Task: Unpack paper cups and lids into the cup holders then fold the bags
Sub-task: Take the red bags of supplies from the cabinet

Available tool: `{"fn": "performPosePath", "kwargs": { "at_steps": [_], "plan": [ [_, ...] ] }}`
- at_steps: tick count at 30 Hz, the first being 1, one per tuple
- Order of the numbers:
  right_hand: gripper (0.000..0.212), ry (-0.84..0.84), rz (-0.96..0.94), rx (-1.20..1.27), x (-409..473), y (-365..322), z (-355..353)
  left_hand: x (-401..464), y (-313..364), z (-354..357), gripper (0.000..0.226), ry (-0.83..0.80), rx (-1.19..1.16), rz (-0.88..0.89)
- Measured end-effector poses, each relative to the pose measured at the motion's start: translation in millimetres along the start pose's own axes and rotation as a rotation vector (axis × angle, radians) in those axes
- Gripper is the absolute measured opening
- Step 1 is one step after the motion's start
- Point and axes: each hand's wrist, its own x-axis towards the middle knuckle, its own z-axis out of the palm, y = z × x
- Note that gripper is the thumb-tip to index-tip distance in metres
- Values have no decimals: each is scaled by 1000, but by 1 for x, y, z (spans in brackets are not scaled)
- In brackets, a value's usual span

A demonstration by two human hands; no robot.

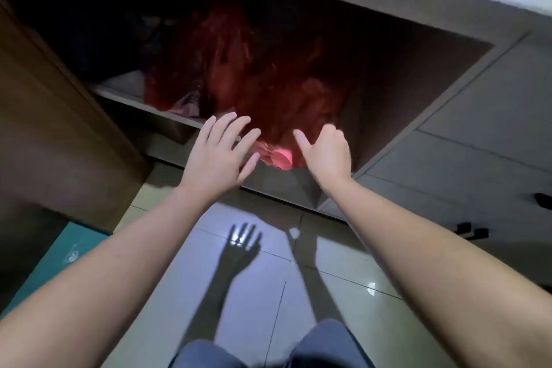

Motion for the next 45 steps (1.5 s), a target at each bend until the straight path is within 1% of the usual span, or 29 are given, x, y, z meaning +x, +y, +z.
{"fn": "performPosePath", "kwargs": {
  "at_steps": [2,4,6,7,8,10,12,15,17,20,22,25,26,27,29,30,31,33,35,37,38,39,40,41,42,43,44,45],
  "plan": [
    [44,-22,146,70,11,2,16,-1,3,12,39,-7,21,0],
    [31,-93,225,111,20,1,31,-6,11,24,38,8,27,14],
    [13,-103,246,150,22,-5,40,-6,17,28,36,6,8,9],
    [7,-91,239,174,22,-5,42,-5,19,28,36,0,1,5],
    [7,-75,227,191,20,-5,42,-4,21,28,35,4,-12,1],
    [16,-48,212,201,14,-2,39,-1,26,25,33,-8,-53,-17],
    [20,-37,159,195,4,4,31,4,33,21,33,-16,-118,-57],
    [22,-12,29,216,-15,11,18,14,49,16,33,-64,-258,-208],
    [24,-8,-24,260,-27,13,10,28,62,12,37,-100,-353,-299],
    [26,-17,-56,333,-43,13,0,55,82,8,50,-209,-448,-403],
    [26,-33,-55,351,-56,13,-4,74,92,8,58,-265,-433,-472],
    [29,-31,-29,377,-77,15,-7,100,103,11,72,-372,-440,-651],
    [29,-21,-14,384,-83,16,-8,107,106,13,71,-421,-451,-690],
    [28,-12,-1,387,-89,18,-8,111,110,14,63,-463,-464,-705],
    [24,-28,26,388,-99,25,-8,110,116,15,34,-476,-492,-662],
    [23,-44,44,395,-103,28,-9,106,119,13,23,-453,-512,-613],
    [25,-56,60,406,-106,32,-9,100,121,11,19,-425,-539,-562],
    [31,-93,80,431,-109,35,-15,88,125,4,14,-368,-627,-490],
    [32,-231,110,457,-112,37,-23,80,130,-7,10,-314,-677,-404],
    [20,-445,195,454,-112,39,-35,75,134,-22,8,-291,-683,-314],
    [15,-488,258,466,-111,41,-43,73,134,-30,11,-295,-682,-284],
    [14,-455,324,503,-108,43,-52,70,134,-38,15,-300,-680,-268],
    [16,-360,370,540,-104,45,-63,66,133,-46,17,-302,-677,-266],
    [22,-246,370,551,-99,47,-75,61,131,-54,19,-302,-669,-269],
    [32,-166,317,542,-93,45,-89,57,129,-63,20,-301,-659,-266],
    [45,-140,220,522,-87,43,-102,53,127,-73,22,-302,-648,-252],
    [60,-161,97,488,-83,39,-115,49,124,-82,24,-305,-635,-229],
    [74,-217,-16,421,-79,36,-126,45,123,-93,26,-316,-619,-207]
  ]
}}
